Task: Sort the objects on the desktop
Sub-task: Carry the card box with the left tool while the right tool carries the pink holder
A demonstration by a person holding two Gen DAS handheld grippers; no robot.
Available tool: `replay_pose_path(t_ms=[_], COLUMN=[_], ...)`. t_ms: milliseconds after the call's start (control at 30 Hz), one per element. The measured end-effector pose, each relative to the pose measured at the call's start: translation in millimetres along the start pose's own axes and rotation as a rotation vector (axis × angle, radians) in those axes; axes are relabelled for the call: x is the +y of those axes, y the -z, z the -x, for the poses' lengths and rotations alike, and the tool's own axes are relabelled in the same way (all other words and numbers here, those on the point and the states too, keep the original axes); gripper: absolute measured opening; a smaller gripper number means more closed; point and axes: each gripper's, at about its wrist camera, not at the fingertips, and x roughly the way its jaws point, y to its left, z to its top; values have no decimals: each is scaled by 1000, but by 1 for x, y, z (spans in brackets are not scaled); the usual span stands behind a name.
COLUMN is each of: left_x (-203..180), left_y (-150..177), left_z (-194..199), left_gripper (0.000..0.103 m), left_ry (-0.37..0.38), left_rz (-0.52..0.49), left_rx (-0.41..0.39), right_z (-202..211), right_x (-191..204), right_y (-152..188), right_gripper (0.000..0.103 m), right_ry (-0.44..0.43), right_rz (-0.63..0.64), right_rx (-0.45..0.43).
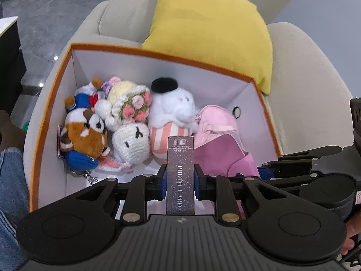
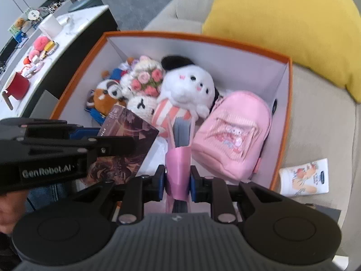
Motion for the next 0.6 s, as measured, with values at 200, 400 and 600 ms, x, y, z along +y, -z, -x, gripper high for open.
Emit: replay_pose_path(t_ms=[200,400,600], left_x=[2,13,26], left_y=[7,11,14], left_z=[-20,-36,-34], left_gripper=[25,25,29], left_ry=[-44,-16,57], left_rz=[43,116,188], left_rx=[24,63,70], right_z=[-24,-40,-36], right_x=[-4,-20,-17], right_y=[-5,-2,2], right_gripper=[23,26,42], right_ry=[-12,-74,-137], right_rz=[-50,-101,-41], right_rx=[75,117,121])
